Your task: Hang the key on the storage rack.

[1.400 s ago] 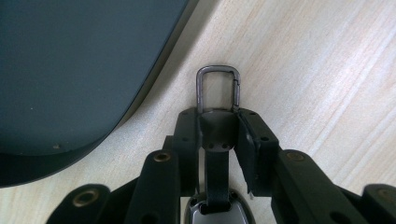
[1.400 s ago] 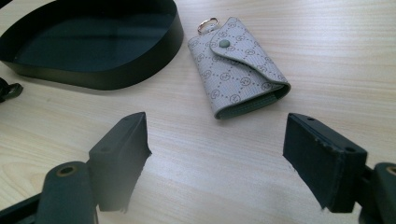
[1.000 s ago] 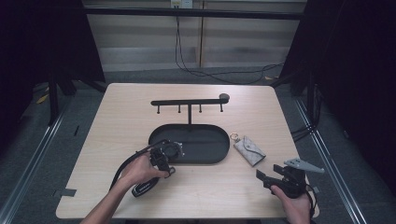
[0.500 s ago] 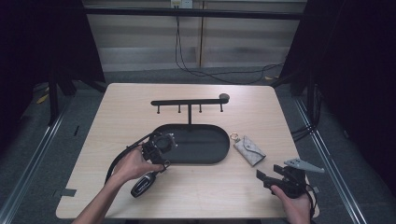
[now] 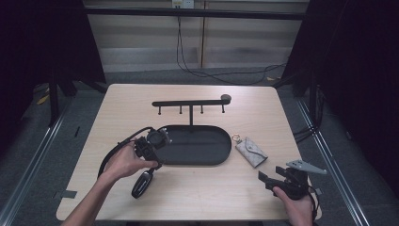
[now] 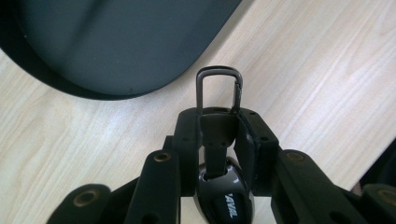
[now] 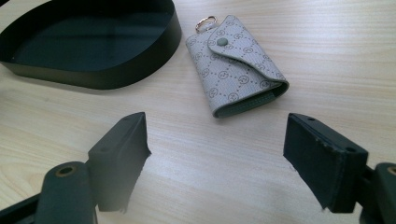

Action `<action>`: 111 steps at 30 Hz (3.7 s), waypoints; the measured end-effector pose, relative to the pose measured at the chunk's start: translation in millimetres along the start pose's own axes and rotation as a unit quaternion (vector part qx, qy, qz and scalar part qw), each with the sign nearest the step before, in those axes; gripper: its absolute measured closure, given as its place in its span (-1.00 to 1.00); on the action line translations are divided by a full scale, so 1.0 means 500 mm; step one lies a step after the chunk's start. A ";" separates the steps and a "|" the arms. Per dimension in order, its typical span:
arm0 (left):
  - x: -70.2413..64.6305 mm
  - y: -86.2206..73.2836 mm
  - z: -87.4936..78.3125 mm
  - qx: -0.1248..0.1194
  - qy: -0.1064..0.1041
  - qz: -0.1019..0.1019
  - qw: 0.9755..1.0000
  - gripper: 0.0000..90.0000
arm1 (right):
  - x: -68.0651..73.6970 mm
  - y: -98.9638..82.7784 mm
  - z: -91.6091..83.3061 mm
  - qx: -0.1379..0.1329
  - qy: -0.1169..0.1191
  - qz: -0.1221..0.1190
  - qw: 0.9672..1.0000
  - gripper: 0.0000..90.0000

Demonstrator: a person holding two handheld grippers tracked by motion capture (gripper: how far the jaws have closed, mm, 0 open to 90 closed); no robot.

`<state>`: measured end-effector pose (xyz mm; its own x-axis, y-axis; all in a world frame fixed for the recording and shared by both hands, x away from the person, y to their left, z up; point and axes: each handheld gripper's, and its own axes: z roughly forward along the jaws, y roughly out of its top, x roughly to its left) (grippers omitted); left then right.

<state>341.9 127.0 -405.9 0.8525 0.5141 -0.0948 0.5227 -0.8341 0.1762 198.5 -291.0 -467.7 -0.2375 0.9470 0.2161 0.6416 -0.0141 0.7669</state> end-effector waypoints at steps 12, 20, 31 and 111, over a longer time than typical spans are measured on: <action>0.012 -0.012 -0.051 -0.011 0.006 -0.008 1.000 0.57 | -0.004 -0.001 0.001 0.001 -0.004 0.010 1.000 -0.54; 0.008 -0.007 -0.066 0.000 0.001 0.001 1.000 0.57 | -0.004 -0.002 0.002 0.004 -0.007 0.013 1.000 -0.54; 0.009 -0.015 -0.104 -0.008 0.012 -0.009 1.000 0.57 | -0.003 -0.002 0.002 0.005 -0.007 0.012 1.000 -0.54; 0.125 0.149 -0.199 0.007 0.036 -0.097 0.995 0.57 | -0.002 -0.001 0.001 0.004 0.000 0.008 1.000 -0.53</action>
<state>432.9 117.1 -301.4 0.7324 0.6786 -0.0550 0.6781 -0.7199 0.1477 198.9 -291.9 -468.7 -0.2267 0.9469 0.2282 0.6507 -0.0272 0.7589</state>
